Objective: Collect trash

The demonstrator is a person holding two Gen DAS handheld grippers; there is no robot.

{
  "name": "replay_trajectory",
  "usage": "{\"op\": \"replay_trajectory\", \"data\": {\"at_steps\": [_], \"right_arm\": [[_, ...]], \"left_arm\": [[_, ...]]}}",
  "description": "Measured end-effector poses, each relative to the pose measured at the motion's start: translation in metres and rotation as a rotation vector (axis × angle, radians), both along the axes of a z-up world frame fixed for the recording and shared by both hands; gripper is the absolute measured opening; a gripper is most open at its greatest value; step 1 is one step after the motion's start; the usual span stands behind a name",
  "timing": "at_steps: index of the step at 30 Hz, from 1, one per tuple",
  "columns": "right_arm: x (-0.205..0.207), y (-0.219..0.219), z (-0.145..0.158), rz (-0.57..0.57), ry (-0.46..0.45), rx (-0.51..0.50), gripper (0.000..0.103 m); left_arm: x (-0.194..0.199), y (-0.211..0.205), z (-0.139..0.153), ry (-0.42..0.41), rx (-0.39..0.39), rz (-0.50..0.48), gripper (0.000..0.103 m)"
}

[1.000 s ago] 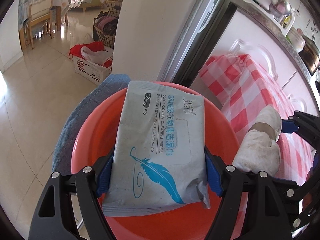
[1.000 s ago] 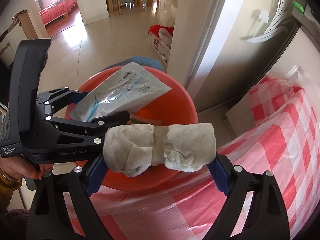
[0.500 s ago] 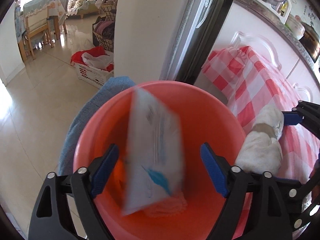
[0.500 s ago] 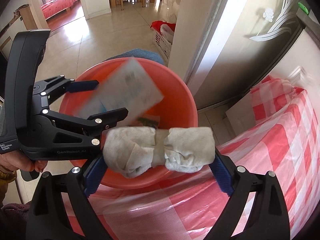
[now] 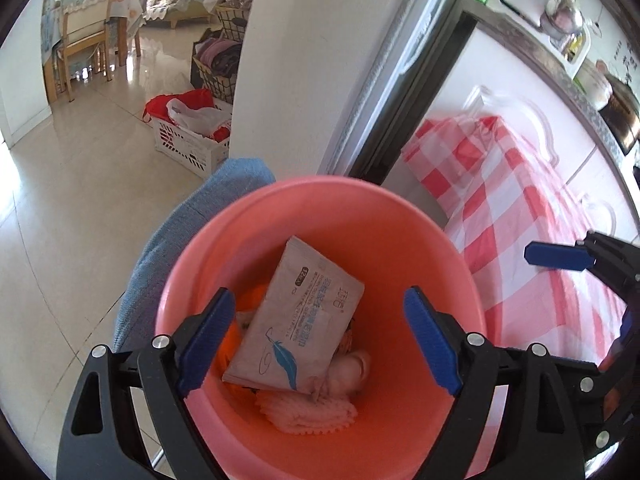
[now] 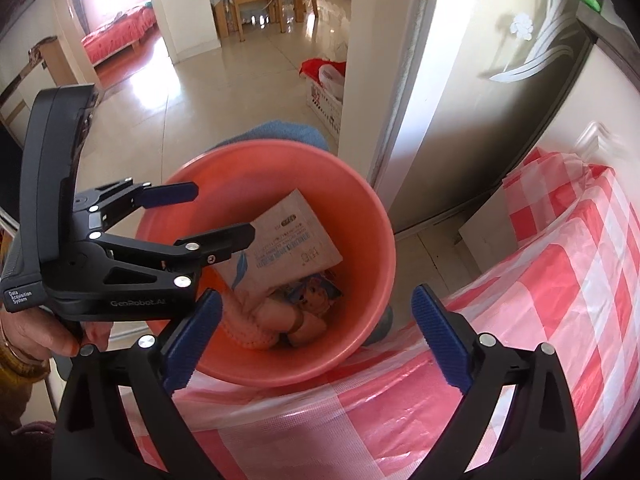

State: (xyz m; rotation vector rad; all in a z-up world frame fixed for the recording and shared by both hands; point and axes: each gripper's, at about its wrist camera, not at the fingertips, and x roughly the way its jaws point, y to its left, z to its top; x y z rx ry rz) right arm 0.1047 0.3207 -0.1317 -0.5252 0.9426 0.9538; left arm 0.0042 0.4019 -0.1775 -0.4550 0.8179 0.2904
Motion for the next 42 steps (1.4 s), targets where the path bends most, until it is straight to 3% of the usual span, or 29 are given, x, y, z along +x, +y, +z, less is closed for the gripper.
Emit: {"op": "replay_trajectory", "data": {"at_steps": [5,16,28,42], "right_arm": [[0.002,-0.014,0.009,-0.059,0.02,0.076,0.096],[0.006,-0.071,0.021,-0.217,0.054,0.222,0.096],[-0.018,-0.154,0.025,-0.394,0.033,0.364,0.096],[-0.064,-0.257,0.042,-0.585,-0.095,0.446,0.096]], "left_arm": [[-0.008,-0.001,0.009,-0.016,0.044,0.04,0.09],[-0.024,-0.03,0.039,-0.027,0.236,0.071,0.094],[-0.028,-0.1,0.073,-0.08,0.265,-0.028,0.094],[-0.037,-0.188,0.124,-0.169,0.358,-0.177,0.094]]}}
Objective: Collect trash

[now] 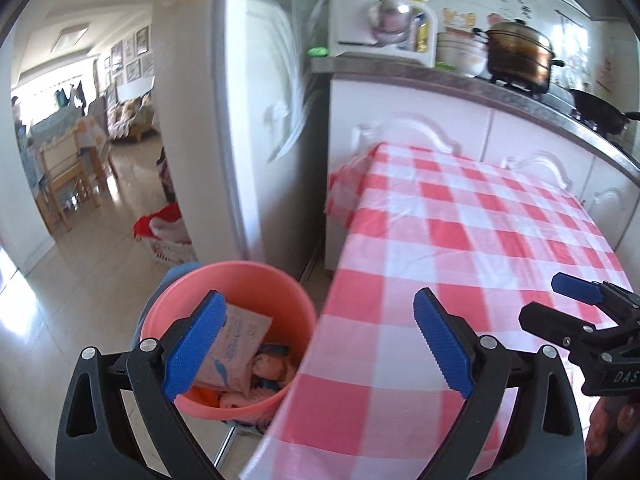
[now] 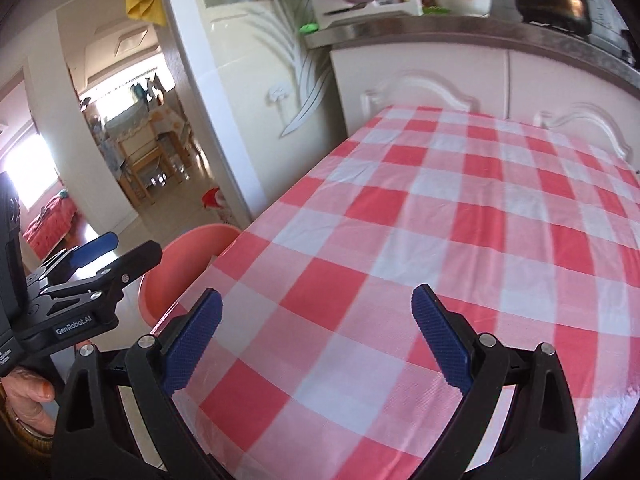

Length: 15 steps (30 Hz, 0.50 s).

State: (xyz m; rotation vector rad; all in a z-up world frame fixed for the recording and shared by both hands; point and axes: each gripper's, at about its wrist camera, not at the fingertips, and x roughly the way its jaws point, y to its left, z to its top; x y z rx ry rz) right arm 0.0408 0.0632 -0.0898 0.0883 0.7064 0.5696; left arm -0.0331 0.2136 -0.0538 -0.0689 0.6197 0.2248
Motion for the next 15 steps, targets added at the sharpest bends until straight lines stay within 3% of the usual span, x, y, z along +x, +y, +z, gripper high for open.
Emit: {"op": "replay_trajectory", "data": {"at_steps": [15], "right_arm": [[-0.042,-0.072,0.044,-0.198,-0.174,0.013,0.096]], "left_arm": [[-0.015,-0.065,0.048,-0.1,0.059,-0.078,0.095]]}}
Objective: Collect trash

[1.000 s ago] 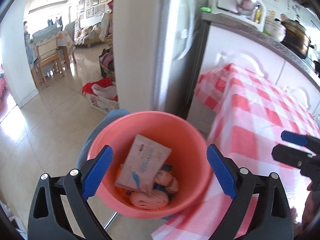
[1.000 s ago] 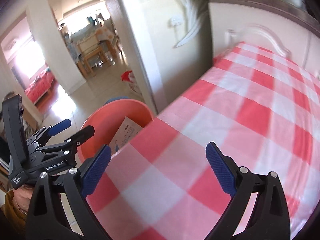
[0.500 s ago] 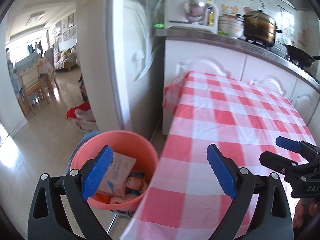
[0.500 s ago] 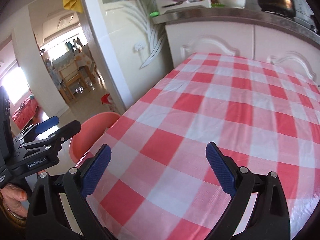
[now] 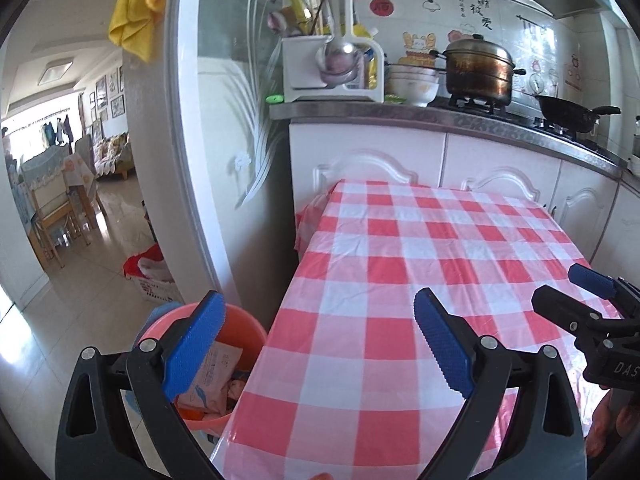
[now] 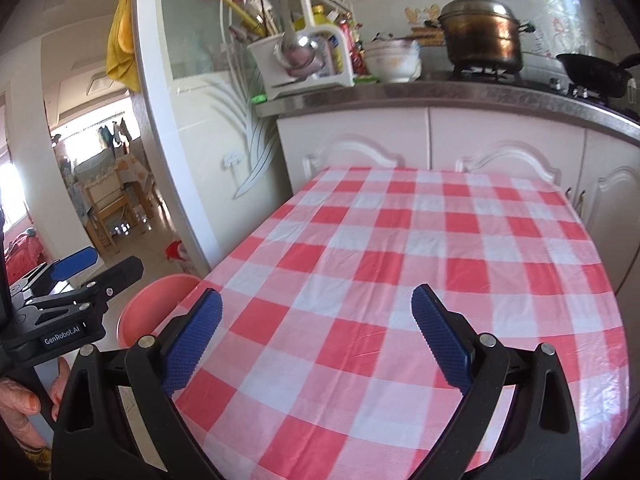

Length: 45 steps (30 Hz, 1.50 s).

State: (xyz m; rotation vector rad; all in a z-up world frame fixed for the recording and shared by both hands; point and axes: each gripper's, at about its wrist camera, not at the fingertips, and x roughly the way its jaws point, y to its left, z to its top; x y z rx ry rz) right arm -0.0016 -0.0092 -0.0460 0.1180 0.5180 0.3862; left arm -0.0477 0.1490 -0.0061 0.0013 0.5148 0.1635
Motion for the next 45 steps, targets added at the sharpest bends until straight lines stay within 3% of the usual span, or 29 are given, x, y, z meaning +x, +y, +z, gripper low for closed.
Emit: {"op": "replay_trajectory", "data": {"at_steps": [20,45], "right_arm": [[-0.07,-0.065,0.086,-0.227,-0.247,-0.037,0.097],[-0.1,-0.104,0.135,-0.342,-0.308,-0.03,0.097]], "left_arm": [[-0.017,-0.052,0.058,-0.139,0.055,0.002,0.098],[-0.028,-0.086,0.097,-0.236,0.061,-0.077,0.098]]}}
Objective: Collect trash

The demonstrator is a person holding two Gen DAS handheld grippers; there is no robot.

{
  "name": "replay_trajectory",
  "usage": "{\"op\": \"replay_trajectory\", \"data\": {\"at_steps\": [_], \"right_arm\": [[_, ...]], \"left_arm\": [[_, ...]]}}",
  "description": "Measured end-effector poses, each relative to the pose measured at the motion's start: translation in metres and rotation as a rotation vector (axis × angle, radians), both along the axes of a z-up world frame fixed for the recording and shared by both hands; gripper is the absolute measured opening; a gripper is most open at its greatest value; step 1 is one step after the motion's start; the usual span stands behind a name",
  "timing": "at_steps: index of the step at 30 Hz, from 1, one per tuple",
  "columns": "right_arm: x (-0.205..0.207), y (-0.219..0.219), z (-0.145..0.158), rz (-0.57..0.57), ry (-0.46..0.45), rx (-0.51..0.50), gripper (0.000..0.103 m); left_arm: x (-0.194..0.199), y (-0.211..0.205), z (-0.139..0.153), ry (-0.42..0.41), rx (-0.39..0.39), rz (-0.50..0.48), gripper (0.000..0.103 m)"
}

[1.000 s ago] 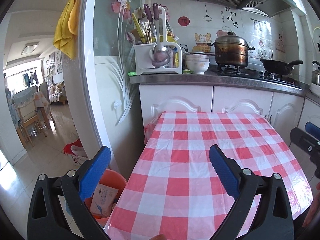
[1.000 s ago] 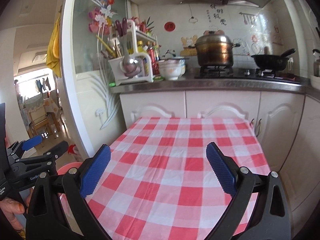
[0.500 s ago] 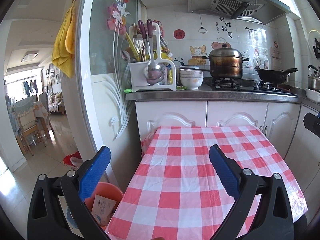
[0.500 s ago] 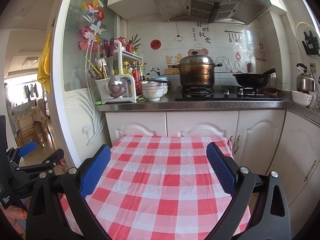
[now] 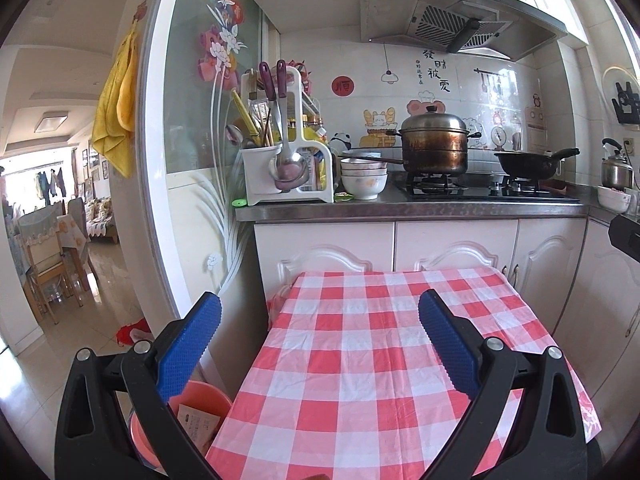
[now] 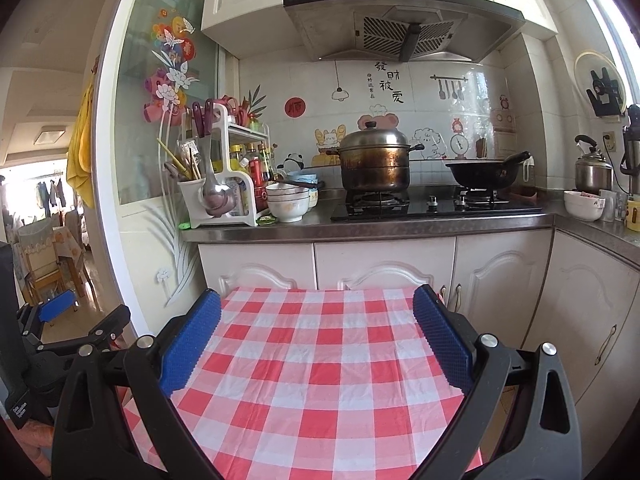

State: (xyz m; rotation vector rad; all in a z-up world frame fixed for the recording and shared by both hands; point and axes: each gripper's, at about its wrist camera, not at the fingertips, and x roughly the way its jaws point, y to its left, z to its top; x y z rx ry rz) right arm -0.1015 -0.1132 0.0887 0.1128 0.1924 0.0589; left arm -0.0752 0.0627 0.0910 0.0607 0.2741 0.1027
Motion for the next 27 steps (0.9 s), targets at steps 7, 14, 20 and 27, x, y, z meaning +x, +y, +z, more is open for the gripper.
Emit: {"op": "replay_trajectory", "data": {"at_steps": [7,14,20,27], "right_arm": [[0.0,-0.005,-0.001,-0.016,-0.001,0.008,0.097],[0.021,-0.011,-0.019,-0.02,0.055,0.032,0.099],[0.059,-0.022,-0.055,-0.023,0.164,0.063,0.099],[0.132,-0.028,-0.131,-0.051,0.387,0.049,0.099]], "left_arm": [[0.008,-0.001,-0.006,0.025,-0.009,-0.019,0.098],[0.029,-0.003,-0.022,0.077,-0.028,-0.046,0.098],[0.073,-0.008,-0.065,0.244,-0.083,-0.035,0.098],[0.136,-0.019,-0.141,0.488,-0.19,-0.005,0.098]]}}
